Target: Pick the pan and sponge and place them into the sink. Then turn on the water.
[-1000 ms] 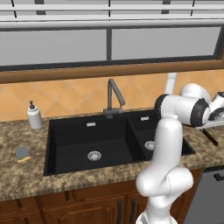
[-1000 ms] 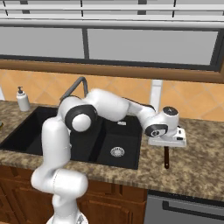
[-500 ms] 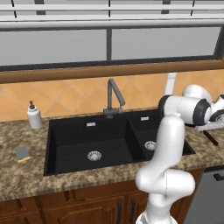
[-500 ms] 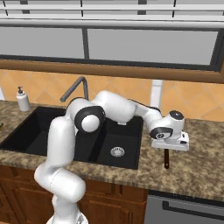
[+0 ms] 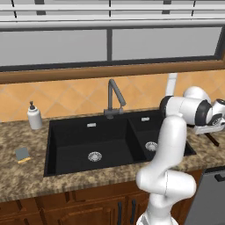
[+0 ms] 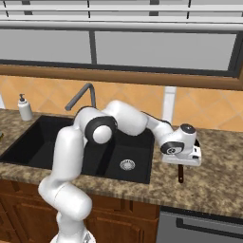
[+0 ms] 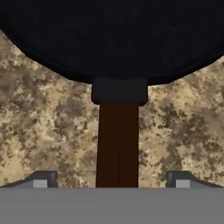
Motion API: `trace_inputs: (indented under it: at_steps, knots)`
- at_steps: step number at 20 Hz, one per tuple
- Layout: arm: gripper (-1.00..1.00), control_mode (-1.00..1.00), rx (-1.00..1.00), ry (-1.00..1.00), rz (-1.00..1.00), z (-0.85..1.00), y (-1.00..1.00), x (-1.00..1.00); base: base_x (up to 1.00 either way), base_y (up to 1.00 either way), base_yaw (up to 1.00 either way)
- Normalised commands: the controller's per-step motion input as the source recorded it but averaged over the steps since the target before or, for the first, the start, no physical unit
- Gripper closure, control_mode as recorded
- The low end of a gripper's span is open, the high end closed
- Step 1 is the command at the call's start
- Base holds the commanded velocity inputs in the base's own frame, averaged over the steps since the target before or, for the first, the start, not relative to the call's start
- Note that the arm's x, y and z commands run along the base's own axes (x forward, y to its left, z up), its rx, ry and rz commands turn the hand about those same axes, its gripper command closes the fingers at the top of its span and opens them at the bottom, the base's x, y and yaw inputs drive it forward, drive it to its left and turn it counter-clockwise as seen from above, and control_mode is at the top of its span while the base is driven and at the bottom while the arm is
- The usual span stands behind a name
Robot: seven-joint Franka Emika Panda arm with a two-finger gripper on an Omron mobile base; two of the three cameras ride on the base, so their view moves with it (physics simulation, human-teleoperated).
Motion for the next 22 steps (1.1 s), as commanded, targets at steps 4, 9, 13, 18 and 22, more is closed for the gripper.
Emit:
trace_inputs:
  at_steps: [4,9,13,18,22]
  knots:
    - [1.00,-1.00,-0.03,0.00,0.00,-0.51,0.27,0.06,0.00,0.00,0.00]
    - [1.00,-1.00,0.00,0.01,0.00,-0.11,0.00,-0.02,0.00,0.00,0.00]
    - [1.00,-1.00,0.00,0.00,0.00,0.00,0.00,0.00,0.00,0.00,0.00]
    - [1.00,-1.00,0.00,-0.14,0.05,0.31,0.06,-0.30,0.00,0.00,0.00]
    - [1.00,-1.00,-0.01,-0.15,0.21,0.86,0.49,-0.38,0.00,0.00,0.00]
